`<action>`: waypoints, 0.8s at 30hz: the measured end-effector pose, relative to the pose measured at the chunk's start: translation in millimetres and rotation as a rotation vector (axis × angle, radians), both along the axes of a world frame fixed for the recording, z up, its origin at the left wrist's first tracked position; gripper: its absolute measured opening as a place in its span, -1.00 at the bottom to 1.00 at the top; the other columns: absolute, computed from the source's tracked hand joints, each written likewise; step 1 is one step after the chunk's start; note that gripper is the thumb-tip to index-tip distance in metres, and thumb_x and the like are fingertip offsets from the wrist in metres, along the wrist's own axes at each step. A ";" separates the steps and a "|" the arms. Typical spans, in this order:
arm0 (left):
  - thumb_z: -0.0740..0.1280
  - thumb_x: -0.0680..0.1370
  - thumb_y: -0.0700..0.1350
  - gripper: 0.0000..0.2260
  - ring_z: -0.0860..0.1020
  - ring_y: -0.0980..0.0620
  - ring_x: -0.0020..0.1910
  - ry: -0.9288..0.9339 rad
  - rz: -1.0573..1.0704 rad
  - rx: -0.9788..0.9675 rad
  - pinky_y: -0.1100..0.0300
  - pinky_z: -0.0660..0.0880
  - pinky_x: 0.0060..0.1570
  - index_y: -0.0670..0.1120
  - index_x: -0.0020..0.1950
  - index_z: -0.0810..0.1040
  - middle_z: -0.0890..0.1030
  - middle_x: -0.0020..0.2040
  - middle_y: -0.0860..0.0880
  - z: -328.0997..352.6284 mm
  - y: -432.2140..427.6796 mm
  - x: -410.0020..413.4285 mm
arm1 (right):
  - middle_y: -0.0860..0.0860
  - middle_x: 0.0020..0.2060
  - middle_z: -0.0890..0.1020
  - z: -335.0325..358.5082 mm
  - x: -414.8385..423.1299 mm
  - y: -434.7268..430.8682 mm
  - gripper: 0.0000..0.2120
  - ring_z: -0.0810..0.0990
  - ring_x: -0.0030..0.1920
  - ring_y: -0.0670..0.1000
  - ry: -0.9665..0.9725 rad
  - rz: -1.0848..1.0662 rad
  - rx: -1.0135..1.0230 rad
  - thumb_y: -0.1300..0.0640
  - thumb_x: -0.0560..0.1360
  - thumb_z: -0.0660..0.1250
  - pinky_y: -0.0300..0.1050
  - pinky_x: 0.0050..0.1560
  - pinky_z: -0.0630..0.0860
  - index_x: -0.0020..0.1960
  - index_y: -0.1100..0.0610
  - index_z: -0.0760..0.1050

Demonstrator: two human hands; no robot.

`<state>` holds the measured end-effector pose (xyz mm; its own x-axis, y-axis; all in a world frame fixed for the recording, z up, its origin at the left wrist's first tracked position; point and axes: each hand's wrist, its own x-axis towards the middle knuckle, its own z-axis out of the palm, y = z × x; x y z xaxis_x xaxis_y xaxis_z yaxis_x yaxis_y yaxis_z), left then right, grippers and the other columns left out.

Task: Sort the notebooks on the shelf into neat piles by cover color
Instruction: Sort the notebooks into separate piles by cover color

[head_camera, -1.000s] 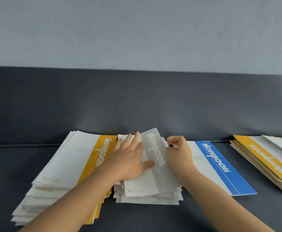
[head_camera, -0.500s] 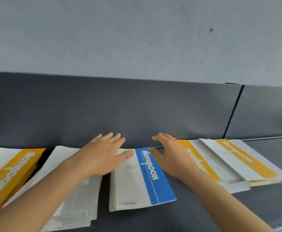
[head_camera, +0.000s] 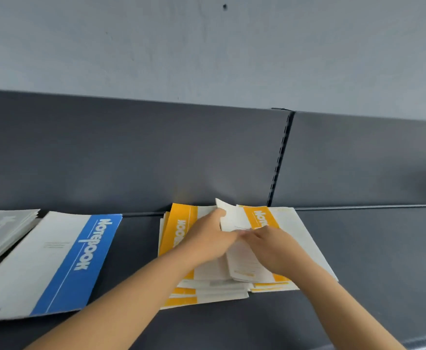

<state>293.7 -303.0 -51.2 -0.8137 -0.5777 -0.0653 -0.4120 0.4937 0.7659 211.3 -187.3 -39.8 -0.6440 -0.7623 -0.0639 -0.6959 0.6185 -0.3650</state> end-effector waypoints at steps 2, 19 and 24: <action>0.45 0.49 -0.13 -0.38 0.51 -0.01 0.22 0.139 0.079 0.137 0.08 0.51 0.16 -0.03 0.49 0.26 0.49 0.31 0.02 -3.1 2.0 -5.8 | 0.03 -0.44 0.32 -2.3 -2.4 2.2 -0.59 0.29 -0.35 0.03 -0.109 -0.033 -0.116 0.00 0.63 0.02 -0.08 -0.35 0.19 -0.26 0.25 0.34; 0.11 0.67 -0.06 -0.85 0.41 0.17 -0.28 0.357 0.298 -0.061 0.30 0.31 -0.37 -0.09 0.12 0.41 0.48 -0.14 0.04 47.0 -69.4 107.9 | -0.03 0.49 0.17 24.4 81.2 -75.0 -0.38 0.30 0.41 0.12 -0.056 -0.028 -0.431 -0.20 0.54 0.18 0.05 0.31 0.32 0.50 0.01 0.11; 0.36 0.55 -0.07 -0.68 0.56 0.05 0.01 0.279 0.327 -0.208 0.11 0.51 -0.02 -0.08 0.26 0.40 0.58 0.08 0.02 51.7 -149.9 221.6 | 0.03 0.30 0.40 30.1 180.2 -154.4 -0.50 0.40 0.01 -0.03 -0.144 0.068 -0.500 -0.04 0.49 0.36 -0.15 -0.03 0.35 0.35 0.08 0.32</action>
